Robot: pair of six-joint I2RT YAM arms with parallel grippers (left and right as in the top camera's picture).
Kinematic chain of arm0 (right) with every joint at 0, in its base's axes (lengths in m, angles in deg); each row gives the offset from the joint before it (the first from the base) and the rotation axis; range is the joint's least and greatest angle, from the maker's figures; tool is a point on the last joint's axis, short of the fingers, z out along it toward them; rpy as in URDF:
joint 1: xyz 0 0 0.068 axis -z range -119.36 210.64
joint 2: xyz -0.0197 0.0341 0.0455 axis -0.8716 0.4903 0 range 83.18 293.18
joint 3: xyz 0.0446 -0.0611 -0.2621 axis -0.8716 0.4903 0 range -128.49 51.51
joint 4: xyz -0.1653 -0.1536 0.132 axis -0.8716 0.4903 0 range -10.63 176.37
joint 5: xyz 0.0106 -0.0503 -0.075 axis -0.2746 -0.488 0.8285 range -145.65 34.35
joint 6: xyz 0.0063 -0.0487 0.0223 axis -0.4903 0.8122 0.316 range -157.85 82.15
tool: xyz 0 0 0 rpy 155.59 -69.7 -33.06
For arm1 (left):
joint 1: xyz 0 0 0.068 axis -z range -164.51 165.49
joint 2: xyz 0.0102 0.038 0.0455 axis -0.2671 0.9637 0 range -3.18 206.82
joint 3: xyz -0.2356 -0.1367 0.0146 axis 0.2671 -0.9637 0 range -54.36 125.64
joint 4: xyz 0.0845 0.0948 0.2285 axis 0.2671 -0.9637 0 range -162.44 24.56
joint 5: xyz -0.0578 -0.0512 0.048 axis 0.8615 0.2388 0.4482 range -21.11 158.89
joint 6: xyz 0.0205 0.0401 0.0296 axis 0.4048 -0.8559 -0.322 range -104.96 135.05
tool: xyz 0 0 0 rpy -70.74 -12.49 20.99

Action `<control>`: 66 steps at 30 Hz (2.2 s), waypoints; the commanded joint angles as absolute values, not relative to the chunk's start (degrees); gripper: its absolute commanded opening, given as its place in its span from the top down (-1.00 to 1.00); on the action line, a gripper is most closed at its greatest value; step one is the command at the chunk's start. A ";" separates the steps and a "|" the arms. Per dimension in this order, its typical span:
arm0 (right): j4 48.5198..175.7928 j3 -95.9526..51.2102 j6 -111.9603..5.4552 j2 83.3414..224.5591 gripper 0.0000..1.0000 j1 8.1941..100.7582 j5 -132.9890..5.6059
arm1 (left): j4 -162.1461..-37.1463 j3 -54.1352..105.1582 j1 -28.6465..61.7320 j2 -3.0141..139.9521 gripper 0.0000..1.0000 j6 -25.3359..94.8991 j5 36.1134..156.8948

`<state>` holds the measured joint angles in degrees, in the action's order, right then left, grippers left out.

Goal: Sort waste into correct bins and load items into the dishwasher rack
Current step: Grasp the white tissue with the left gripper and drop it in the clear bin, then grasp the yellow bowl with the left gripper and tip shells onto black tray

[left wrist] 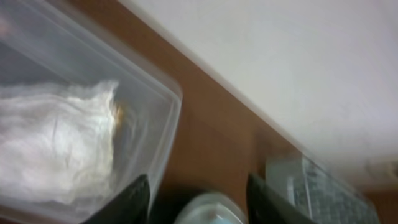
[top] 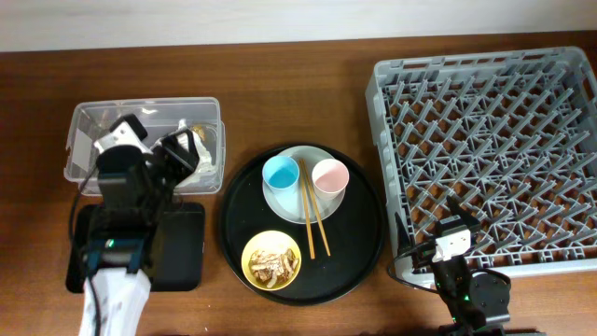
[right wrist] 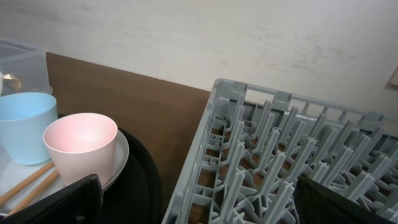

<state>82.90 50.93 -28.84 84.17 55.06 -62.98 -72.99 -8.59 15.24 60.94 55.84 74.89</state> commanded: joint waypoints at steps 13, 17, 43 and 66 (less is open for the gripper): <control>83.25 51.19 -29.36 83.91 -0.98 55.47 -62.52 | -102.76 -6.40 69.40 79.78 0.04 56.37 69.07; 83.25 51.19 -29.36 83.91 -0.97 55.47 -62.52 | -106.02 -6.29 68.94 79.74 0.03 56.32 63.81; 83.25 51.19 -29.36 83.91 -0.97 55.47 -62.52 | -114.00 3.74 63.11 92.39 0.12 56.39 59.70; 83.25 51.19 -29.36 83.91 -0.97 55.47 -62.52 | -131.55 14.93 21.65 66.43 1.00 37.87 66.49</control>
<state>82.88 50.93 -28.86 84.17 55.08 -62.98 -131.52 13.80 32.38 68.79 44.58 59.09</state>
